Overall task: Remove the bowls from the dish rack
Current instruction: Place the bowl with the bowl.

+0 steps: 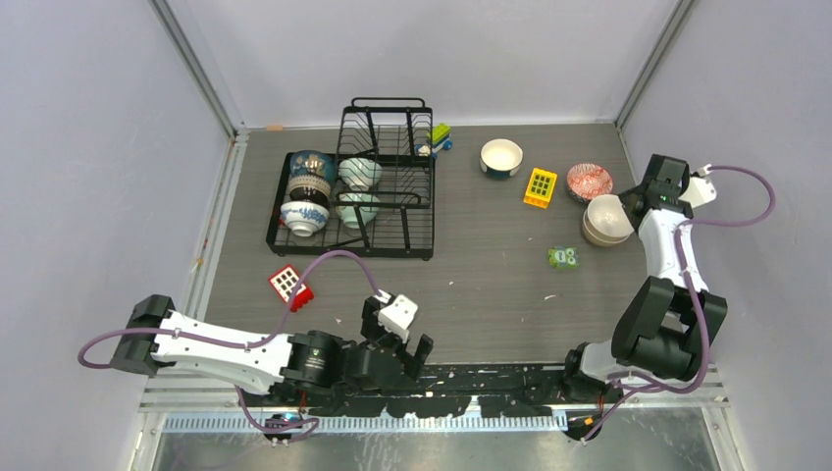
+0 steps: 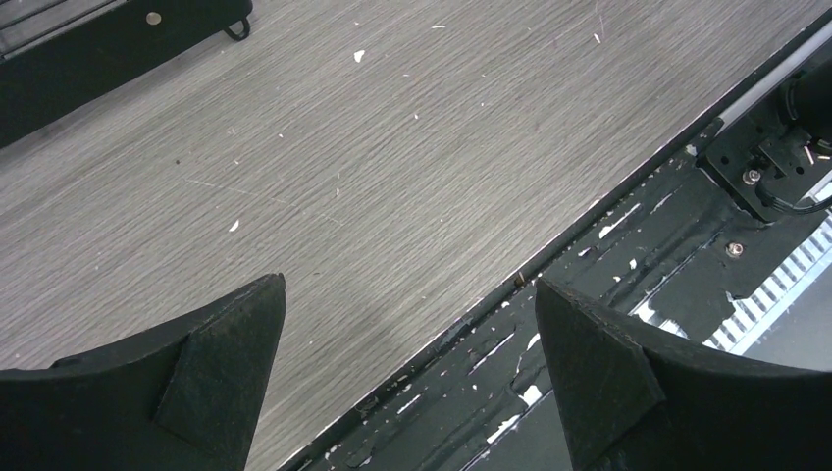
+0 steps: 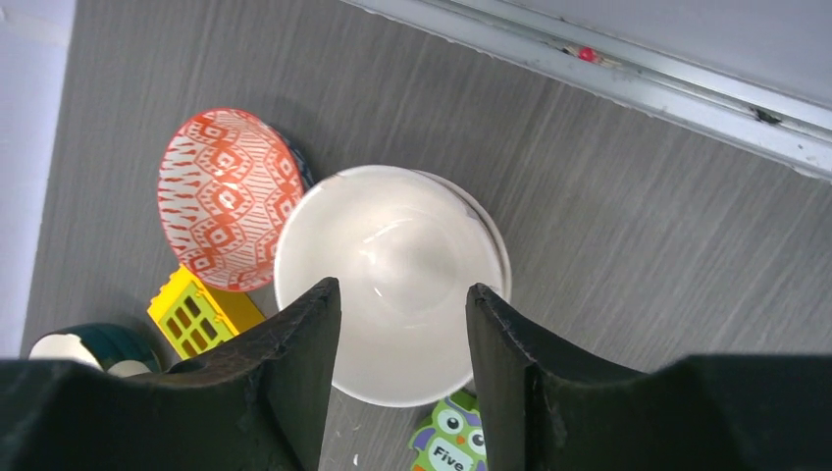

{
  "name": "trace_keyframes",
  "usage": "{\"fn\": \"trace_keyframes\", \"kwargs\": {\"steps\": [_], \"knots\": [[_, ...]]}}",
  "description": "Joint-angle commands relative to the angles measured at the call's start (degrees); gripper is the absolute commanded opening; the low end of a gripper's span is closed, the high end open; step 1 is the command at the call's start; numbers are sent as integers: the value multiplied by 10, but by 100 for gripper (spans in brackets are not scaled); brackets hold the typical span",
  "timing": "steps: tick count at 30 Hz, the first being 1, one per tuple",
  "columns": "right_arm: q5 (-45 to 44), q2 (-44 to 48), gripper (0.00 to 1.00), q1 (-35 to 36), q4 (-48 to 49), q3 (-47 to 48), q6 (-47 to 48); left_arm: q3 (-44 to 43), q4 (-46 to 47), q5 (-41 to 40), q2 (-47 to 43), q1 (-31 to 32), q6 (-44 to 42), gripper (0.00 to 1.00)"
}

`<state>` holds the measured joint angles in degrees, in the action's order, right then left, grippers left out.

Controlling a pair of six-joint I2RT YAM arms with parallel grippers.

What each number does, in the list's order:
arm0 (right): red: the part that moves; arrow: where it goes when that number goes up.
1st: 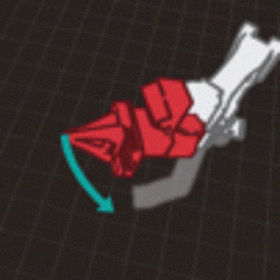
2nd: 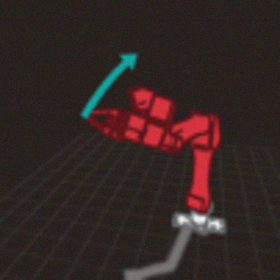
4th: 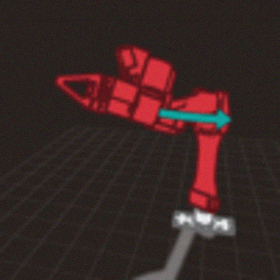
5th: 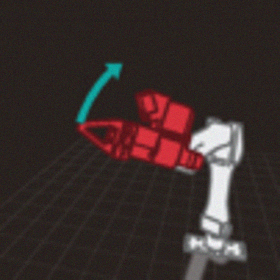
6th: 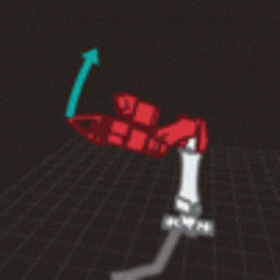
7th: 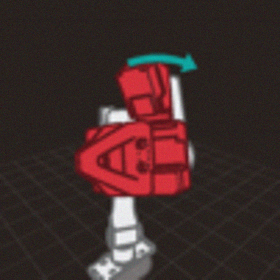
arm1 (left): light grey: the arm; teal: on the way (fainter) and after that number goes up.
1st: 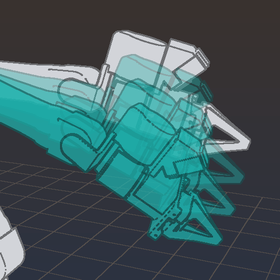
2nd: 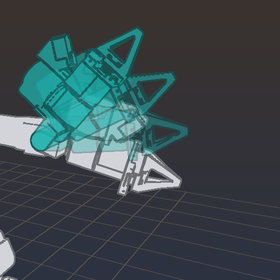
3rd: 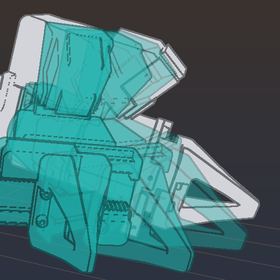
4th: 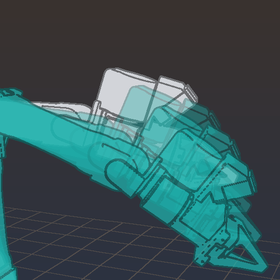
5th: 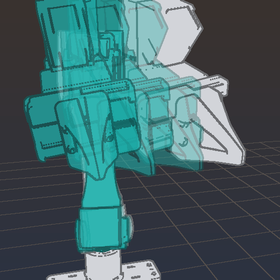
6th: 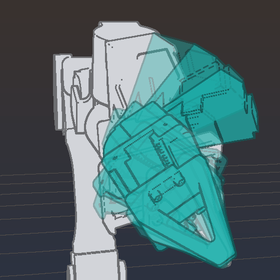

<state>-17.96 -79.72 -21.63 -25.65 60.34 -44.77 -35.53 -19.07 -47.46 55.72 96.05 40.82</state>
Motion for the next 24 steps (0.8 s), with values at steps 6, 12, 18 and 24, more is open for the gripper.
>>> {"fn": "trace_keyframes", "kwargs": {"steps": [6,12,18,24], "knots": [[65,-55,48,-21,19,73,49,-8,32,-9,-10,3,-70,100],[90,-66,42,-32,44,47,36,-18,37,-5,18,3,-92,100],[101,-78,41,-45,51,42,29,-31,36,-4,45,2,-107,100],[115,-72,41,-45,63,37,23,-40,33,-2,57,3,-122,100]]}}
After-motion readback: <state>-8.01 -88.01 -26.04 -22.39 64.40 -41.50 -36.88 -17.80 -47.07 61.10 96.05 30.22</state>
